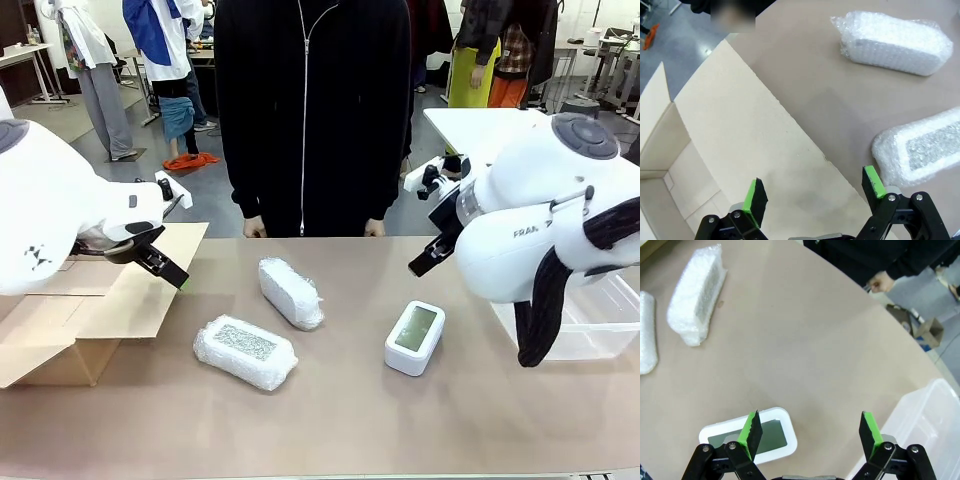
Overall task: Separate and place wrapped and unwrapped clocks.
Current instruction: Pick up the Digital clock indicated by the person.
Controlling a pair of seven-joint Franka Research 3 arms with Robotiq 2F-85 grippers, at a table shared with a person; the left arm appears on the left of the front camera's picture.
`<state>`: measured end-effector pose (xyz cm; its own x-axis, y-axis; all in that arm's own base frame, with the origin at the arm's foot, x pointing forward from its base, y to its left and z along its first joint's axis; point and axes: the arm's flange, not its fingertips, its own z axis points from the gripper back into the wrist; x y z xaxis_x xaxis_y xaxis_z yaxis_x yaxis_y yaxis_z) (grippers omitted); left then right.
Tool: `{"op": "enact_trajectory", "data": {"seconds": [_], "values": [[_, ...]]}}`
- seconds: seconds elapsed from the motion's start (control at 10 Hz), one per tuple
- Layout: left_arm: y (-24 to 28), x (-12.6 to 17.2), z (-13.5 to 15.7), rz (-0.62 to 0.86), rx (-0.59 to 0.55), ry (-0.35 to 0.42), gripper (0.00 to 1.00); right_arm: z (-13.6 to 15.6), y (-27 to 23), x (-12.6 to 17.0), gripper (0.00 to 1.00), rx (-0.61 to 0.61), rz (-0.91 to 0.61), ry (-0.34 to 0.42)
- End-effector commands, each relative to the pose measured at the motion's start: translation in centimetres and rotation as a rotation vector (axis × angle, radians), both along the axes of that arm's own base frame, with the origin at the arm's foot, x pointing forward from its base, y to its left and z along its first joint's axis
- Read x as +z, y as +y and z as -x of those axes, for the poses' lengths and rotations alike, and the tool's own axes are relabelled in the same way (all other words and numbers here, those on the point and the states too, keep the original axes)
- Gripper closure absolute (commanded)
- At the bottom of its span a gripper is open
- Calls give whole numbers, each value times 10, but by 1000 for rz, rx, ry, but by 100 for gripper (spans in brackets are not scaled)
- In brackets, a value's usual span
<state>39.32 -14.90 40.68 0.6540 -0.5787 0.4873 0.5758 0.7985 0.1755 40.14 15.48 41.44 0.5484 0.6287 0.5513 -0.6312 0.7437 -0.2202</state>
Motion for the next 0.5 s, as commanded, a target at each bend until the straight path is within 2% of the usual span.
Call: {"op": "enact_trajectory", "data": {"seconds": [0.0, 0.3, 0.4], "values": [[10, 28, 20, -45, -100, 1, 0, -6, -21, 21, 0, 96, -14, 5], [32, 82, 41, -66, -300, -62, 0, -21, -57, 49, 0, 226, -43, -19], [40, 96, 48, -64, -328, -84, 0, -25, -71, 57, 0, 249, -59, -23]]}}
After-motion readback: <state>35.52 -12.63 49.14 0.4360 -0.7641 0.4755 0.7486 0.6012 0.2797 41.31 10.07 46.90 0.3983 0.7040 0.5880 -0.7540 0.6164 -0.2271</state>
